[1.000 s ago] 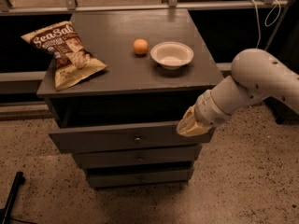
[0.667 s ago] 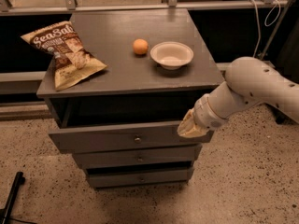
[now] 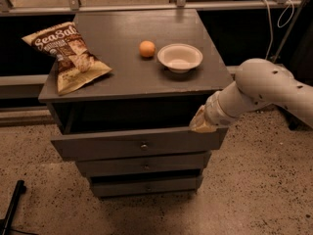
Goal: Open top drawer
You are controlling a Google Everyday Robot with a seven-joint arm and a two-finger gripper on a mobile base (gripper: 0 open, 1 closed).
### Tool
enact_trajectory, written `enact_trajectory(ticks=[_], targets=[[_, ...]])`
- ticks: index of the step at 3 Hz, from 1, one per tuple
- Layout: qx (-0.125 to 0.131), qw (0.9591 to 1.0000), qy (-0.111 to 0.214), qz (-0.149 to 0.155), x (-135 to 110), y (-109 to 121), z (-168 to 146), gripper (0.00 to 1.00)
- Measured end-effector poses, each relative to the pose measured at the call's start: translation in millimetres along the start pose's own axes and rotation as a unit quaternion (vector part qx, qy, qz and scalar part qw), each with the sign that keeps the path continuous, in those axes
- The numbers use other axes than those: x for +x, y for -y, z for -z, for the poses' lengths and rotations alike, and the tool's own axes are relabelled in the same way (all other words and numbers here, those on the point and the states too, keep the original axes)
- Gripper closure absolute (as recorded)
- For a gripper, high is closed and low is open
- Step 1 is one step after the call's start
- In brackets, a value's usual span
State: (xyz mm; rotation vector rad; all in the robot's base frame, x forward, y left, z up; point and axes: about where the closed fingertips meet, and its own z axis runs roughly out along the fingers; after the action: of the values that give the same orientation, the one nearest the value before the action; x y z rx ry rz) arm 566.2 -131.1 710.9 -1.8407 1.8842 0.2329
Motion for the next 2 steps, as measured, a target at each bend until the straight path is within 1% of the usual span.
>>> enact_trajectory(ticks=[1, 2], targets=[[0.028, 0.9996, 0.003, -0.005, 1, 26, 9, 1.00], [0.045, 0.9989, 0.005, -0.015, 6, 37, 5, 1.00]])
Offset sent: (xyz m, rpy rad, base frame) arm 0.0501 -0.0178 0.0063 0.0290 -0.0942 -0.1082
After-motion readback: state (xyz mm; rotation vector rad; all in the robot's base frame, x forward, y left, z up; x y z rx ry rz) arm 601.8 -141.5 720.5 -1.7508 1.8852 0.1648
